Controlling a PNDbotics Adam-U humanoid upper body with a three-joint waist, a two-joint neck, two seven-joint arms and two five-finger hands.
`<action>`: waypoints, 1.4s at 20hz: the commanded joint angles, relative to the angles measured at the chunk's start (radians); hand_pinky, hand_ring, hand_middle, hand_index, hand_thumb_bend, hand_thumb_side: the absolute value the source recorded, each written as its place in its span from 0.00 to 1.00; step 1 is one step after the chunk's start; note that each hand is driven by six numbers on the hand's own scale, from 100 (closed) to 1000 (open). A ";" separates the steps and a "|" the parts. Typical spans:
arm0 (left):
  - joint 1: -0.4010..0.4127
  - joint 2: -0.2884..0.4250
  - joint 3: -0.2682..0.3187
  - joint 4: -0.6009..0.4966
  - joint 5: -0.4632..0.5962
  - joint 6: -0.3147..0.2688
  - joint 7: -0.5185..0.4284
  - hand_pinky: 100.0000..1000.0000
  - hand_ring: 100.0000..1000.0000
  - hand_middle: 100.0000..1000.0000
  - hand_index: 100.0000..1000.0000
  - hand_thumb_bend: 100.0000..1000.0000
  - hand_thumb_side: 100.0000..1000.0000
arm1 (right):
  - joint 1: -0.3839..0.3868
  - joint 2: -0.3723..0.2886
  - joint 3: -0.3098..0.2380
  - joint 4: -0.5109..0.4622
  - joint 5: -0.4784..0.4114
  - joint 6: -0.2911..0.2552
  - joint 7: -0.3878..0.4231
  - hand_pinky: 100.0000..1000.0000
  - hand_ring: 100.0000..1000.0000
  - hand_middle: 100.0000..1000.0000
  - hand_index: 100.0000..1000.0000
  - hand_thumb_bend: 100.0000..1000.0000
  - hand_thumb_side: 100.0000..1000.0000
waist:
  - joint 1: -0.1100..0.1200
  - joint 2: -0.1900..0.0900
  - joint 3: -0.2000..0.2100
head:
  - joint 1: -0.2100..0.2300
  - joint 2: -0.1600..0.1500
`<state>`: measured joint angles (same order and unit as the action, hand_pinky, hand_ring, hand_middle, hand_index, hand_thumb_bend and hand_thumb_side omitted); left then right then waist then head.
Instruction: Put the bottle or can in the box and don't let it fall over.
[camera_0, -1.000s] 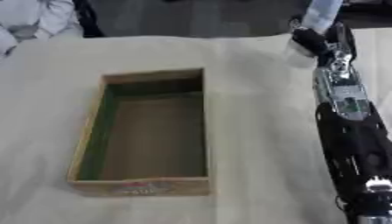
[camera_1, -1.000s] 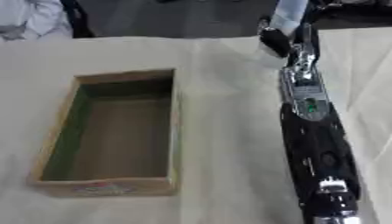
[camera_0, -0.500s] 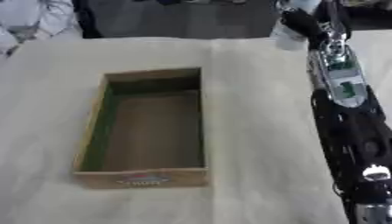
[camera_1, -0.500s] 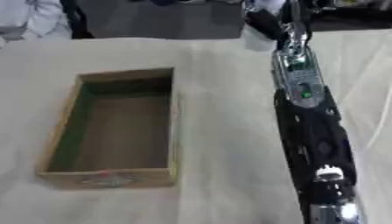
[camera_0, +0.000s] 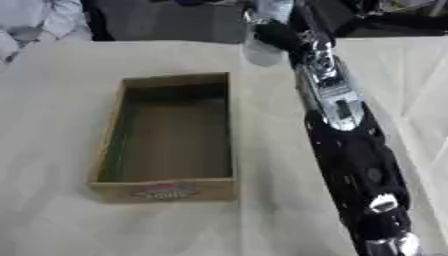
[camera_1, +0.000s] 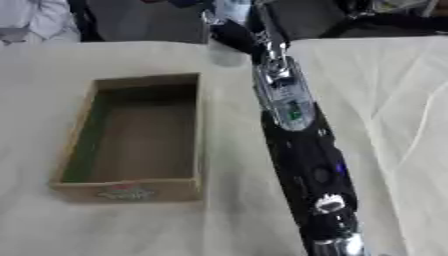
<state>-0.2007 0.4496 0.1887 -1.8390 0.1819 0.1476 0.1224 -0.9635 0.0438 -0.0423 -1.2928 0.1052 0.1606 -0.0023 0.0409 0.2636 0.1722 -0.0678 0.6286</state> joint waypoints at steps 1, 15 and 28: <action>-0.001 0.038 0.013 -0.007 0.003 0.000 0.004 1.00 1.00 0.82 0.82 0.00 0.00 | 0.001 0.052 0.051 -0.037 0.016 -0.014 0.052 0.91 0.20 0.00 0.05 0.00 0.00 | 0.002 -0.030 0.003 | 0.005 0.008; 0.006 0.039 0.012 -0.003 0.002 0.001 0.001 1.00 1.00 0.82 0.82 0.00 0.00 | 0.172 0.237 0.220 -0.115 0.023 -0.039 0.150 0.91 0.20 0.00 0.05 0.00 0.00 | 0.003 -0.028 0.005 | -0.009 0.035; 0.004 0.032 0.011 -0.007 0.000 0.002 -0.003 1.00 1.00 0.82 0.82 0.00 0.00 | 0.213 0.251 0.233 -0.049 0.120 -0.120 0.164 0.91 0.21 0.00 0.06 0.00 0.00 | 0.003 -0.016 0.011 | -0.021 0.030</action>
<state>-0.1921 0.4573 0.1921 -1.8311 0.1841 0.1502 0.1234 -0.7369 0.2781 0.1909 -1.3380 0.2125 0.0539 0.1624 0.0377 0.2618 0.1805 -0.0847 0.6659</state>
